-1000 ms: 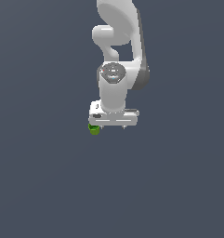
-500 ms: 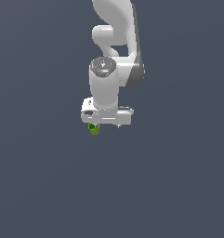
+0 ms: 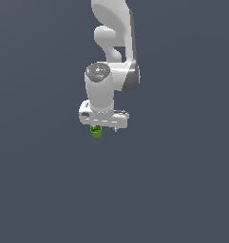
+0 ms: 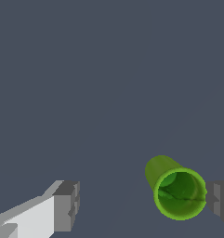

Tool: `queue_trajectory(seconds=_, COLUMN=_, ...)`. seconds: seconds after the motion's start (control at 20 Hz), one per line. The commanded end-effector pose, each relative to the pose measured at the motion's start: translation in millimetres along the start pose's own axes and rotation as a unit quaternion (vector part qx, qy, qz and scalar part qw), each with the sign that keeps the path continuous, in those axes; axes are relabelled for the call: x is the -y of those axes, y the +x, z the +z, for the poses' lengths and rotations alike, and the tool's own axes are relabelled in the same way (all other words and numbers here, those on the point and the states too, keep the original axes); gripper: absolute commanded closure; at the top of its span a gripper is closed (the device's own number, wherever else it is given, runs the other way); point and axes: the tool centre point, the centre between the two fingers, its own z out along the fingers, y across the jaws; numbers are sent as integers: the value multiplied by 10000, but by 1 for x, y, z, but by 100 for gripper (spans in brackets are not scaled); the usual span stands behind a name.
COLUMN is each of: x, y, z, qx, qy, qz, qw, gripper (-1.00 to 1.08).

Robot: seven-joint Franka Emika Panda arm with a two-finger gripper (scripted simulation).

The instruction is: Pick up the object and move it to a goal position.

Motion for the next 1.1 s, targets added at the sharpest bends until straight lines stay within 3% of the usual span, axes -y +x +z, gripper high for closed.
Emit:
queue_trajectory(seconds=0.0, x=-13, y=-7, z=10, qx=-26, qy=2, qz=201, qw=9998, gripper=-92)
queue_trajectory(seconds=0.5, x=-56, y=-39, z=44, qx=-132, qy=-8, qz=932, qw=9956, gripper=-92)
queue_trajectory(seconds=1.05, x=-62, y=-44, z=54, qx=-143, qy=-13, qz=1037, qw=9945, gripper=-92)
